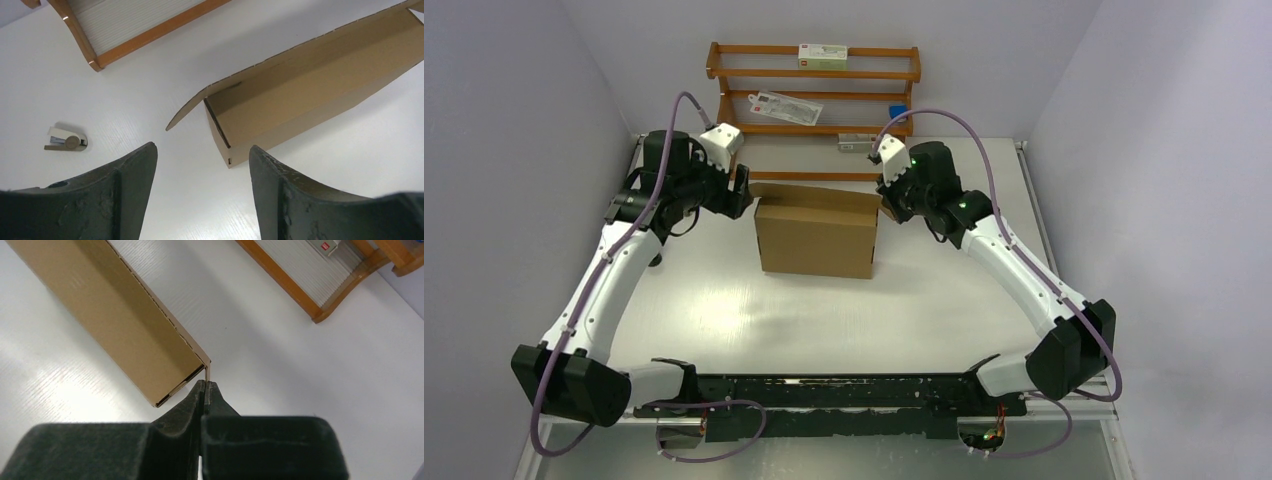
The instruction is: Fold the paper box
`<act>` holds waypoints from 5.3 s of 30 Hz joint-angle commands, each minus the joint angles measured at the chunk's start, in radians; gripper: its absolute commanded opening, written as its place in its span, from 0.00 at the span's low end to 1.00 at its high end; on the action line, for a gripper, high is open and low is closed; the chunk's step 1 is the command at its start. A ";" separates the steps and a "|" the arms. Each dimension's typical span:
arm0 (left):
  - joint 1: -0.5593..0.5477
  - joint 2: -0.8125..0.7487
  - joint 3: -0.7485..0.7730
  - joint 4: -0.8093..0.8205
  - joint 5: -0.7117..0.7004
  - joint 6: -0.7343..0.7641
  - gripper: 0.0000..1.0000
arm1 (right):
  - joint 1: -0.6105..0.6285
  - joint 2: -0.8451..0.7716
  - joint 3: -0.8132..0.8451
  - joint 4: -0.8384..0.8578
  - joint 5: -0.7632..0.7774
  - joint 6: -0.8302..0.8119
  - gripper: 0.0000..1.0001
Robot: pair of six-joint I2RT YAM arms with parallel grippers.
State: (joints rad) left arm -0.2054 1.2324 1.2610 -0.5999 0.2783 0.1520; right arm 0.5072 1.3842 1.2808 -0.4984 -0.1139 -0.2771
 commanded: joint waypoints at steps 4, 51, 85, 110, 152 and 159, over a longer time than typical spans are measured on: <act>0.011 0.058 0.095 -0.042 0.020 0.069 0.72 | -0.011 0.003 0.020 -0.037 -0.096 -0.052 0.00; 0.010 0.066 -0.019 -0.030 0.108 0.214 0.29 | -0.011 -0.057 -0.026 0.000 -0.163 -0.060 0.00; 0.011 0.053 -0.054 -0.032 0.042 -0.121 0.05 | 0.029 -0.119 -0.113 0.126 0.039 0.272 0.00; -0.166 -0.068 -0.189 0.095 -0.231 -0.434 0.05 | 0.232 -0.027 0.014 -0.039 0.428 0.818 0.00; -0.202 -0.107 -0.230 0.182 -0.220 -0.549 0.05 | 0.307 -0.040 -0.103 0.063 0.496 0.832 0.00; -0.206 -0.089 -0.207 0.179 -0.225 -0.558 0.05 | 0.316 -0.033 -0.106 0.070 0.498 0.830 0.00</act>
State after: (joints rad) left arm -0.3756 1.1305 1.0187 -0.4446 -0.0444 -0.3485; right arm 0.7860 1.3304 1.1995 -0.4526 0.4660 0.5327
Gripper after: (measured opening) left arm 0.060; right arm 0.010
